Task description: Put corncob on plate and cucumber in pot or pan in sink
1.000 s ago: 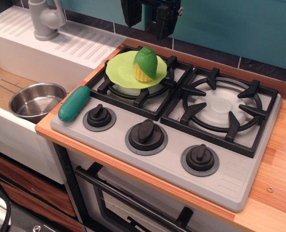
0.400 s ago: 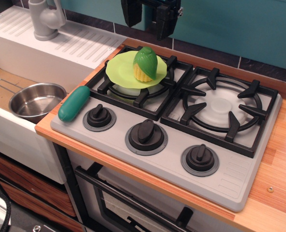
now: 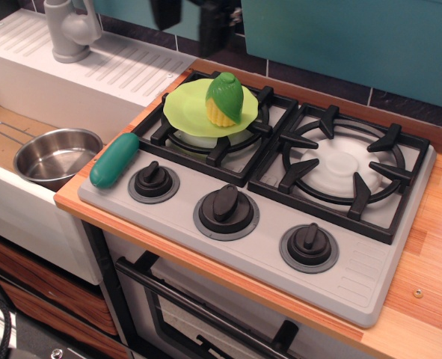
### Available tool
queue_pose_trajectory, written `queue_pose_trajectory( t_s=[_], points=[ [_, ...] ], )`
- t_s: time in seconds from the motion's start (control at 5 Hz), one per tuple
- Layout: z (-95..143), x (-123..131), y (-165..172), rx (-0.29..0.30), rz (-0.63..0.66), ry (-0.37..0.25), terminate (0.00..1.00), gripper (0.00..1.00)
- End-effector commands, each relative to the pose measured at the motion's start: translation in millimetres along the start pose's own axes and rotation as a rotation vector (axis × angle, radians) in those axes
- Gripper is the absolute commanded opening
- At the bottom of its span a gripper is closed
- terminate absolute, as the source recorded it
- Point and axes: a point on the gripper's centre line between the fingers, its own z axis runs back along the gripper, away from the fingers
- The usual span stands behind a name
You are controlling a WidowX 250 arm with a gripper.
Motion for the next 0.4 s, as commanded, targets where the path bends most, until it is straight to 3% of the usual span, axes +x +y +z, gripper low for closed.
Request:
queue_pose_trajectory(
  t_s=[0.0,0.2],
  points=[
    [5,-23,22,0.031,0.024,-0.12,0.0,1.0],
    [-7,-39,24,0.034,0.05,-0.122,0.0,1.0]
  ],
)
